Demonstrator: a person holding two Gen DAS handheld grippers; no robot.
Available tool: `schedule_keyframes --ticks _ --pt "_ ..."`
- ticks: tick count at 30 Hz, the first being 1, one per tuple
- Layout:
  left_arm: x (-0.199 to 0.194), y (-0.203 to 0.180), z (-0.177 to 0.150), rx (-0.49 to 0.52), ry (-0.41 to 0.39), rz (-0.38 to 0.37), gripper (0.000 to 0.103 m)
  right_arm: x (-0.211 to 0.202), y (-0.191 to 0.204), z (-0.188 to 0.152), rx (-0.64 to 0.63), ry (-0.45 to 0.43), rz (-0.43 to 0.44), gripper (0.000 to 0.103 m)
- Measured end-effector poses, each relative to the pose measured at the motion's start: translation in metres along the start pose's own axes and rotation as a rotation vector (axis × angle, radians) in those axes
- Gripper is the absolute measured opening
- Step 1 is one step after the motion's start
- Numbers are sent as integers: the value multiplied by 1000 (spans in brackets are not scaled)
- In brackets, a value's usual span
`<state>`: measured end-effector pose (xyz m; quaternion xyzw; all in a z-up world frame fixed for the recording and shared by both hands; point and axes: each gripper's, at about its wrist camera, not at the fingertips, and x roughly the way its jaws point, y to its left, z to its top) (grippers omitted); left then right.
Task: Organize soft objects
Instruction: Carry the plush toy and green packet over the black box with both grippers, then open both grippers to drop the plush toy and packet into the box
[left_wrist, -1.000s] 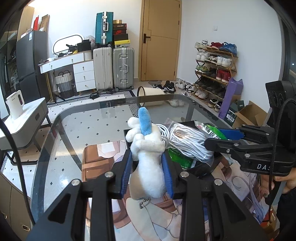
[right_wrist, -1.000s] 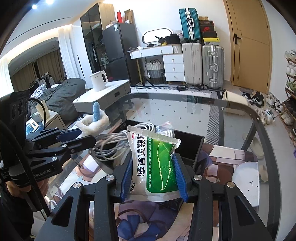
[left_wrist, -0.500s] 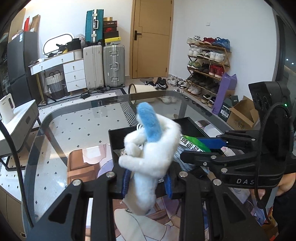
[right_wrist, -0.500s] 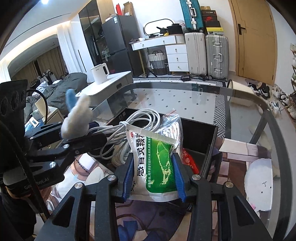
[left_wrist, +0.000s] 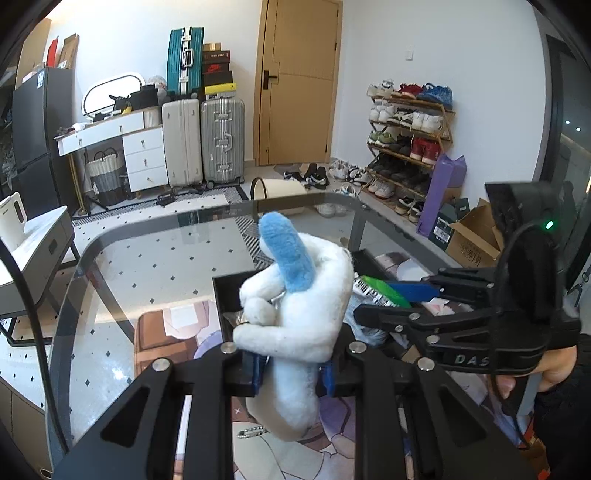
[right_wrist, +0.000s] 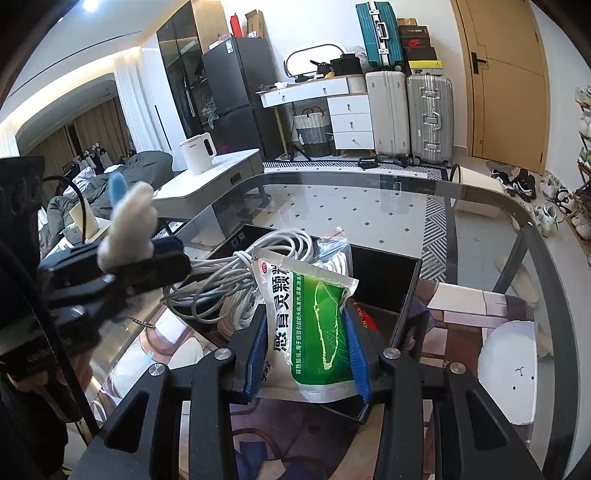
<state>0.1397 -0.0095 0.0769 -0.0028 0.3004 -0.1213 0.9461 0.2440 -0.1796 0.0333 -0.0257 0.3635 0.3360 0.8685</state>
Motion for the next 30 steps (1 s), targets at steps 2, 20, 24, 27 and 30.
schedule_keyframes --ticks 2,20,24,27,30 --pt "-6 -2 5 -2 -19 -12 21 -2 0 0 -1 -5 -4 40" --pt "36 -8 17 26 -16 -41 21 -3 -1 12 -29 -35 -55 40" --pt "49 -10 14 42 9 -32 21 4 1 12 -46 -27 -73 40" --pt "57 -10 12 42 31 -27 22 7 -1 11 -45 -16 -80 40" --pt "61 -11 9 58 57 -17 30 7 -3 12 -49 -18 -87 44"
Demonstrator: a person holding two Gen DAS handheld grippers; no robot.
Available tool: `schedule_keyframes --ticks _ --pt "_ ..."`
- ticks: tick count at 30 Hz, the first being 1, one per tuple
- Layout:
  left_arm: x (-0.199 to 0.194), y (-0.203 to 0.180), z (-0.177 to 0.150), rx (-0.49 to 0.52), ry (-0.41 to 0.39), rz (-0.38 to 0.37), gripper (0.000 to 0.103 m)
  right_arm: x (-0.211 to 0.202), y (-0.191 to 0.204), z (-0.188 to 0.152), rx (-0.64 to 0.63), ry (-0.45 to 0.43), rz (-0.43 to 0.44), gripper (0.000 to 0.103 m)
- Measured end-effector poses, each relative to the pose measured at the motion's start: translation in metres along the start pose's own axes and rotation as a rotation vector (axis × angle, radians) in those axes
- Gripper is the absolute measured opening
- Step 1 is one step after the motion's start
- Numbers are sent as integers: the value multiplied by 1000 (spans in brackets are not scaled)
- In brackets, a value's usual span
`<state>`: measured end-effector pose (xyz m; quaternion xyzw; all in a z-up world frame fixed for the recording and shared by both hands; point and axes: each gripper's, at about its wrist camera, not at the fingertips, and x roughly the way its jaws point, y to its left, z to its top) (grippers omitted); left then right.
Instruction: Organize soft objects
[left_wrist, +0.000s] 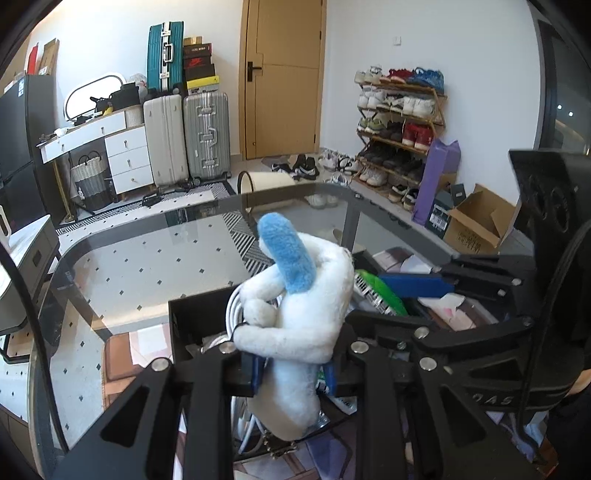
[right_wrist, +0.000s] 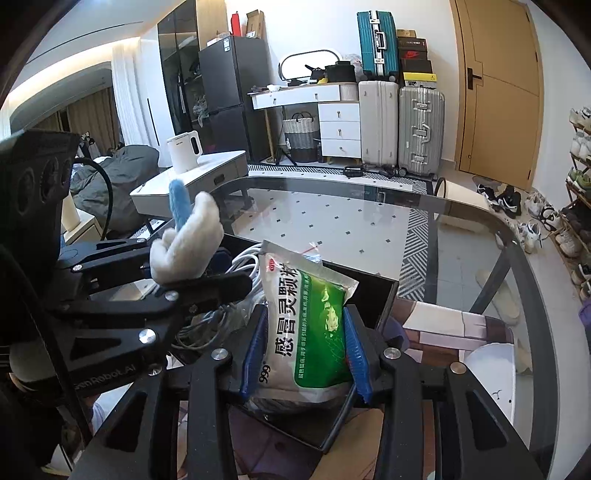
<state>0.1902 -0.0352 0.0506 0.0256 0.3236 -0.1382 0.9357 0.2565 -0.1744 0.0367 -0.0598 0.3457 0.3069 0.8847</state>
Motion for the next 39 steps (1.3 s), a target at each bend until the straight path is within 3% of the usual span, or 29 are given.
schedule_keyframes --ticks 4,8,9,12,15,19,31,39 --pt "-2 1 -1 -14 -1 10 52 -9 -3 -1 -2 -19 -14 48" --pt "-8 2 -5 -4 7 16 61 -20 -6 -6 6 -29 -30 54" --pt "-9 1 -7 0 11 23 74 -22 -7 -7 6 -29 -30 61" --pt "-18 2 -13 -8 -10 48 90 -31 -8 -10 13 -52 -41 79" --pt "-29 4 -18 -35 -34 63 102 -40 -7 -15 26 -79 -41 90" --pt "-44 9 -30 -53 -75 111 103 -48 -3 -20 34 -99 -39 99" --pt "-73 22 -64 -127 -141 184 103 -61 25 -44 14 -199 -104 102" --pt "-81 29 -87 -161 -173 215 103 -64 34 -64 10 -235 -101 102"
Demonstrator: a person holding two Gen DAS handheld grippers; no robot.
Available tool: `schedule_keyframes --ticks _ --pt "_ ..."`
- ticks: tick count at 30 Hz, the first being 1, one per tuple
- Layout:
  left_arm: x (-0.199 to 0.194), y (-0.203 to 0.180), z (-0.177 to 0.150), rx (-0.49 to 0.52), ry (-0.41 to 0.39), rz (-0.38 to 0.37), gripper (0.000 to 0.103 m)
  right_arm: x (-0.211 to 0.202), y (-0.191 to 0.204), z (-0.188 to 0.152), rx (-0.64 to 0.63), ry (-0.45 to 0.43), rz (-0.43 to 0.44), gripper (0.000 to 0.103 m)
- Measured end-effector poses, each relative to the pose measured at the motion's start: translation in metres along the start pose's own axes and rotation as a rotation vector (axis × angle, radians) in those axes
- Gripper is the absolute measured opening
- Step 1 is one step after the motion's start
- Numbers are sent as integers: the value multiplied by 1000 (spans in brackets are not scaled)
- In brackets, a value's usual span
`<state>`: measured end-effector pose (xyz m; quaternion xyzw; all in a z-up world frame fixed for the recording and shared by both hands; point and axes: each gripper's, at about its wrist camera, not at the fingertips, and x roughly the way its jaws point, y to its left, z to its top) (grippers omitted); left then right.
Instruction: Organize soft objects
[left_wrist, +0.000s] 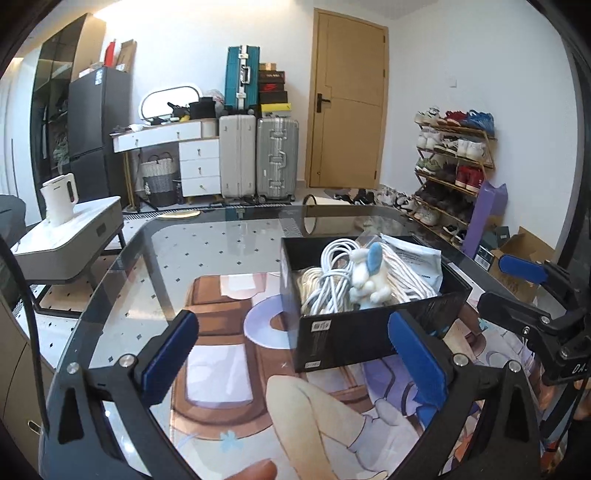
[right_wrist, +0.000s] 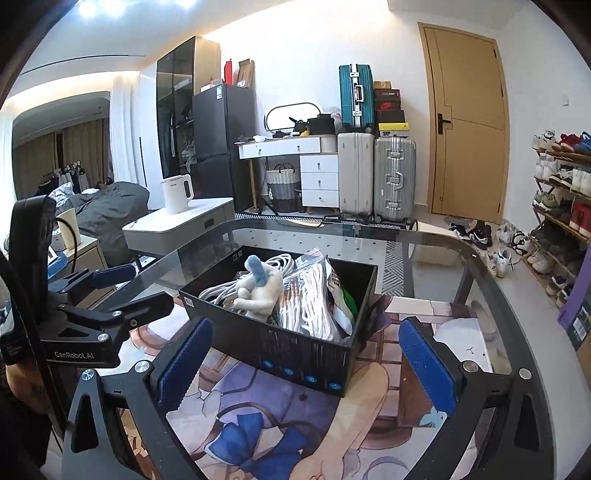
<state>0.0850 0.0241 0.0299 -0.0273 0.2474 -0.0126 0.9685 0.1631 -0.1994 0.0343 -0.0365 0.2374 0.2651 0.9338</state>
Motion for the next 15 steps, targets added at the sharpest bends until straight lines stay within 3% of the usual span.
schedule_keyframes --ticks 15 --pt "-3 -3 -8 -3 -43 19 103 -5 6 -14 -20 -48 -10 102"
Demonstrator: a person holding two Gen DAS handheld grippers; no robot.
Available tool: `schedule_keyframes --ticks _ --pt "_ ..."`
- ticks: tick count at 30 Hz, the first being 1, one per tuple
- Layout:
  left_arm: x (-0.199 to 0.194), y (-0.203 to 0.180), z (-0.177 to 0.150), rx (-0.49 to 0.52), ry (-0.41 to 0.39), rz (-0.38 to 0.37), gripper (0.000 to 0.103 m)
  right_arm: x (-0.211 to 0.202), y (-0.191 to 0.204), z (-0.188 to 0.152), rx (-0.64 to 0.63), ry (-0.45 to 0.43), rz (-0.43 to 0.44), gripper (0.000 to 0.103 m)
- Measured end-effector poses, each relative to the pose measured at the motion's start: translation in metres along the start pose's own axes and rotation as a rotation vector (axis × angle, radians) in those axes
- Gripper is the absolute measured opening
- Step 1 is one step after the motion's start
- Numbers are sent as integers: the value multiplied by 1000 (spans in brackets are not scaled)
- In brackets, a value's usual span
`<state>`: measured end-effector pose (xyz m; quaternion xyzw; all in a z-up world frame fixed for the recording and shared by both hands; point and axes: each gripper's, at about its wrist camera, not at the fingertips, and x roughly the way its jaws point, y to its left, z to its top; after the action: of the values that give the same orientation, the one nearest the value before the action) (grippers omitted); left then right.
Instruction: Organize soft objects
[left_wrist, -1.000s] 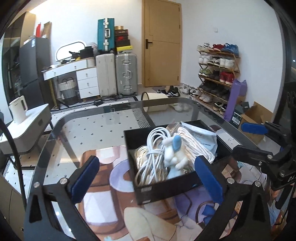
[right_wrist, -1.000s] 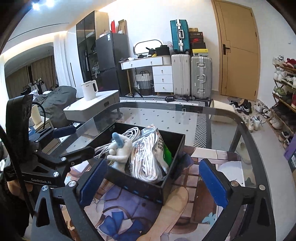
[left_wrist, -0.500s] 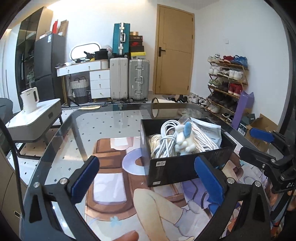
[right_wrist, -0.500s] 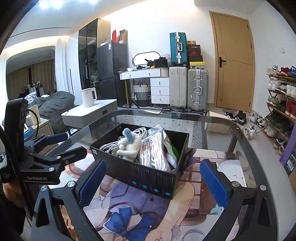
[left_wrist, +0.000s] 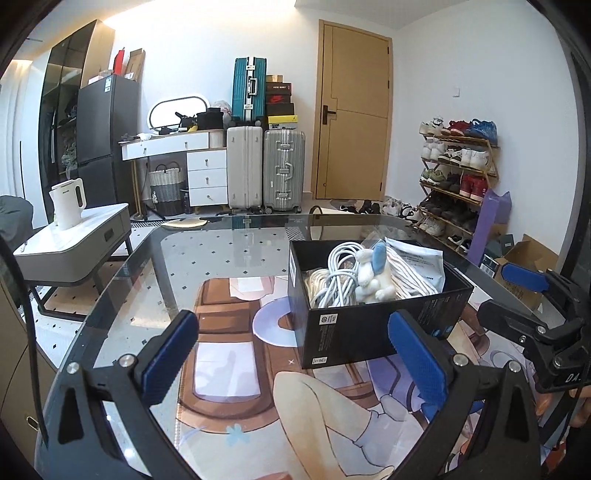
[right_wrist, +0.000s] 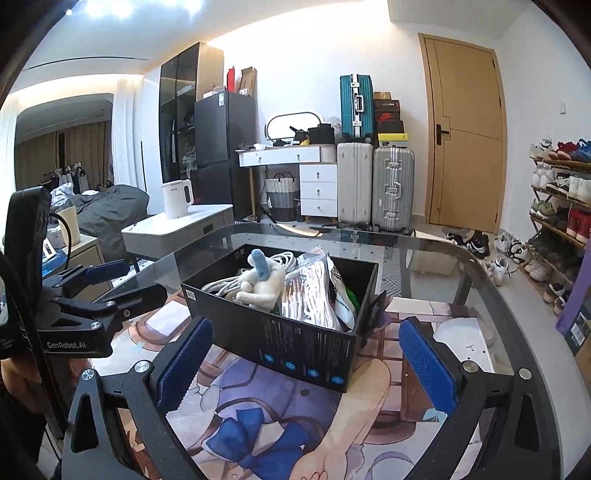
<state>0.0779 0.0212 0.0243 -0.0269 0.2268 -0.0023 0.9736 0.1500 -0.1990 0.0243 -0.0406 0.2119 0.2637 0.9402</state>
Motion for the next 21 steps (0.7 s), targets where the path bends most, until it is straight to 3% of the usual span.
schedule_keyframes --ticks 21 --pt "-2 4 -3 -16 -12 4 103 -14 0 -3 -10 -70 -44 102"
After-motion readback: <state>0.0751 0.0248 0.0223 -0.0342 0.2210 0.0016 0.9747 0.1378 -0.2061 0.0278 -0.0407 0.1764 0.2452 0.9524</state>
